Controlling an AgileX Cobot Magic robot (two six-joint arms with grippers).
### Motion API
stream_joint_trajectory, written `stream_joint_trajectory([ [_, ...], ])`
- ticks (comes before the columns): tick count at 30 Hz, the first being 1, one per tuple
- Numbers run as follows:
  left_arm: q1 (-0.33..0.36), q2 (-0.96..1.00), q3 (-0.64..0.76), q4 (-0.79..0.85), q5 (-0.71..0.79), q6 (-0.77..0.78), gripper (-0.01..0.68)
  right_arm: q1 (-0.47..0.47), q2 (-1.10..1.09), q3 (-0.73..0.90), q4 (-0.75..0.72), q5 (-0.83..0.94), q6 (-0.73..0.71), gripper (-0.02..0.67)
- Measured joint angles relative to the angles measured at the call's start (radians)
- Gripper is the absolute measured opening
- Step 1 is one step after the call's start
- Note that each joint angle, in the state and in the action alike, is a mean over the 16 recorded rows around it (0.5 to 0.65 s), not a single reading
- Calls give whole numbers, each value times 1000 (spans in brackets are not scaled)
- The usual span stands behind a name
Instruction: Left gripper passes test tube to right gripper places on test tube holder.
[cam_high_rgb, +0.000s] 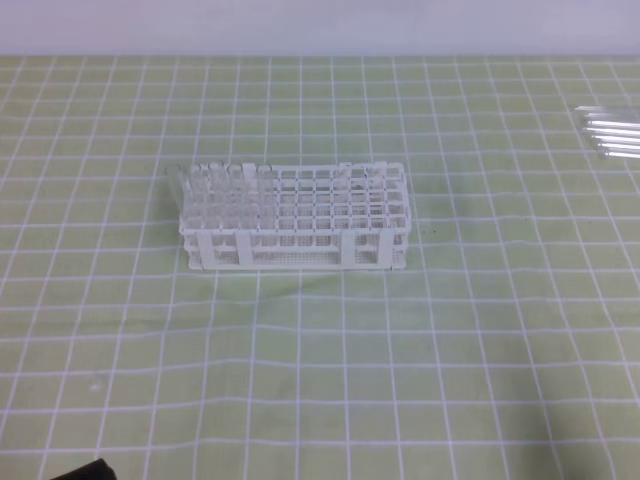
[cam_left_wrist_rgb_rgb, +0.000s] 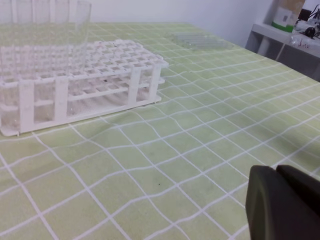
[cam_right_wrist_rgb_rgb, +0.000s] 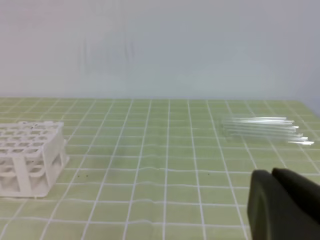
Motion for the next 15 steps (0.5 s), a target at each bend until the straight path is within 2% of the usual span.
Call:
stream_joint_trajectory([
  [7, 0, -1, -1, 0, 2, 0, 0, 0, 0, 10, -71, 89, 13, -1],
  [15, 0, -2, -5, 0, 6, -1, 0, 0, 1, 10, -84, 159, 19, -1],
])
